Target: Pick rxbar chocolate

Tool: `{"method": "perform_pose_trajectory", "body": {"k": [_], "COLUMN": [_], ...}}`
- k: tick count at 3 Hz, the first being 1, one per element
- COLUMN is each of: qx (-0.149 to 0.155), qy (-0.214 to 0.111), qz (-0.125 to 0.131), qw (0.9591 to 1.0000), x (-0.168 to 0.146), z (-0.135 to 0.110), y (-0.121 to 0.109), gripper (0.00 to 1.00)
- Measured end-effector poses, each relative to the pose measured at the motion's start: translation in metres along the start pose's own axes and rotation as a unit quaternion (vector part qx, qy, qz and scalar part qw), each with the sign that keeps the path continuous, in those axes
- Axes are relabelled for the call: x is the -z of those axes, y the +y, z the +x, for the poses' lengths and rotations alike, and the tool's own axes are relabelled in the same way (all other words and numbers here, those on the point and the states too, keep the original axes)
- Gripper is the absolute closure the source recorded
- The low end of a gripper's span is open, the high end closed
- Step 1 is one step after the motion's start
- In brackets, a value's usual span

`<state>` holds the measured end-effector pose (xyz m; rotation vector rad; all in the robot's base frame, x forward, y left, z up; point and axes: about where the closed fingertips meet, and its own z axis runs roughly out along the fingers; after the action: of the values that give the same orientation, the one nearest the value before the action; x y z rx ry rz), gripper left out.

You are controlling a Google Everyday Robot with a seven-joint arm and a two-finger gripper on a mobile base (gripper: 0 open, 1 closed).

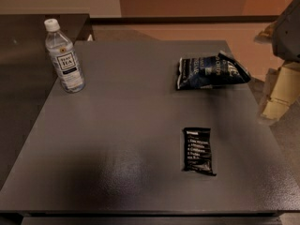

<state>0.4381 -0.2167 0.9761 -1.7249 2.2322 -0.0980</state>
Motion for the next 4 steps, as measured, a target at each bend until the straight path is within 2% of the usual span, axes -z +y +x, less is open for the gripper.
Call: {"method": "perform_pose_trajectory", "body": {"k": [1,2,3,4], "qx": [0.0,0.01,0.025,0.046], "qy": [0.0,-0.022,-0.059,-0.092], "qz": [0.0,-0.03,-0.073,-0.109], "qw": [1.0,0.9993,0.9953,0.9887], "x": [0.0,-0.011,-0.034,-0.058], "z": [0.0,-0.002,-0.01,-0.023], "y": [0.0,0.011,0.031,0.053], "gripper": [0.0,0.0,0.0,0.0]}}
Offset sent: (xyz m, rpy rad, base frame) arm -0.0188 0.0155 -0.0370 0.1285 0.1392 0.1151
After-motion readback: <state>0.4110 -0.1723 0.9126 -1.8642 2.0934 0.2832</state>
